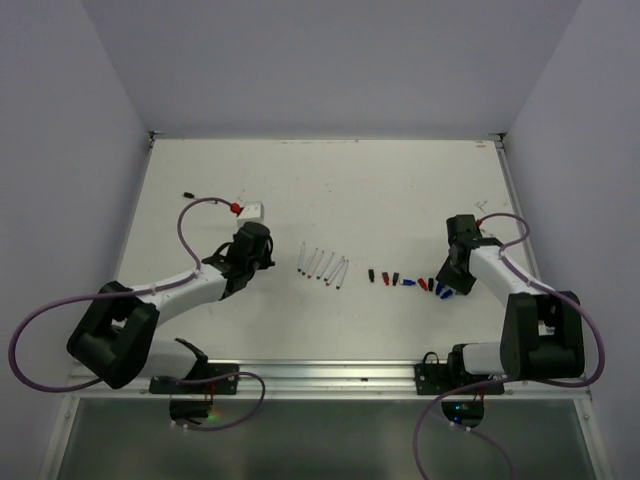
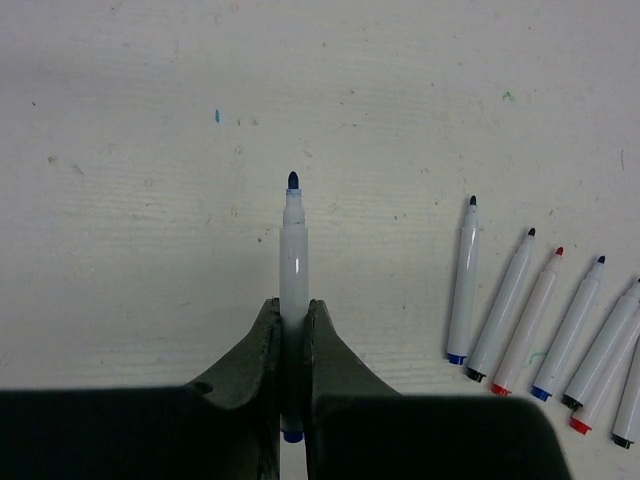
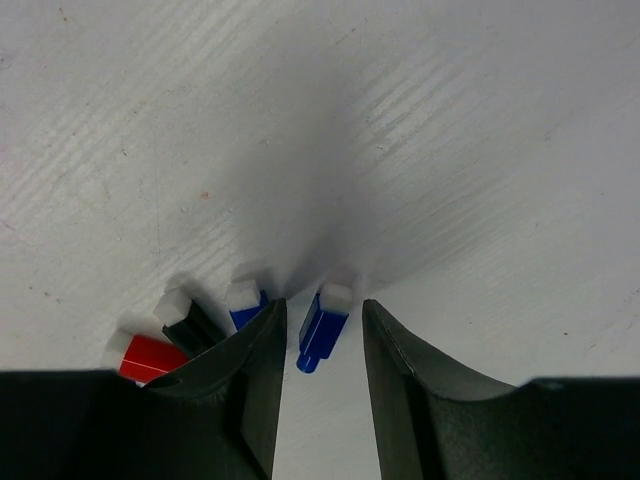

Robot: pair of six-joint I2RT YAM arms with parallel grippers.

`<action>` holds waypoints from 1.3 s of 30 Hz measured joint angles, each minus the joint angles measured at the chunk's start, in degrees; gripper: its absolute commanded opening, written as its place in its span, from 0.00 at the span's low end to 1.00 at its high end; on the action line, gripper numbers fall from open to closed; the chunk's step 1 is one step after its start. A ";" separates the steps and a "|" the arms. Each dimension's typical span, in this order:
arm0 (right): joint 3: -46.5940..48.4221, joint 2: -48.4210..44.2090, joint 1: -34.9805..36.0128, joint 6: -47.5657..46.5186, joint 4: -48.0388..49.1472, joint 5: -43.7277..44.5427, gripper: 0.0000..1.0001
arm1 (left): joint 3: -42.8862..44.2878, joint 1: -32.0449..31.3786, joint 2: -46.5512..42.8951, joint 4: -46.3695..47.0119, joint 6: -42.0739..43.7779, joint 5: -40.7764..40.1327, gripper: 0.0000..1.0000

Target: Open the pen caps

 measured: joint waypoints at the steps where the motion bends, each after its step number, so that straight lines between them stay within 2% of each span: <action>1: 0.00 -0.46 0.00 -0.02 0.00 0.00 0.42 | 0.00 0.07 0.35 0.20 0.11 0.17 0.00; 6: 0.81 -4.66 0.00 -0.94 -0.48 0.02 0.52 | 1.31 0.44 5.25 0.94 0.22 1.36 0.00; 14: 8.70 -14.25 0.00 -2.82 -3.45 -0.04 0.53 | 5.03 0.68 13.46 2.84 1.64 5.88 0.01; 22: 14.75 -19.39 0.00 -3.52 -6.03 -3.15 0.54 | 6.03 0.68 15.47 5.66 1.57 9.09 0.20; 25: 15.21 -19.93 0.00 -3.63 -6.10 -5.14 0.54 | 5.64 0.68 15.47 6.69 1.53 10.10 0.26; 29: 15.06 -19.76 0.00 -3.87 -5.84 -7.61 0.54 | 4.76 0.61 15.21 8.76 1.14 12.07 0.42; 31: 14.51 -19.80 0.00 -3.93 -5.25 -8.94 0.54 | 4.28 0.57 14.75 9.40 0.96 12.90 0.44; 34: 13.20 -19.74 0.00 -4.13 -4.39 -10.62 0.54 | 4.02 0.52 13.92 8.66 0.92 12.74 0.48; 39: 12.46 -19.47 0.00 -4.87 -3.41 -13.05 0.54 | 4.15 0.55 8.61 3.93 1.01 8.55 0.64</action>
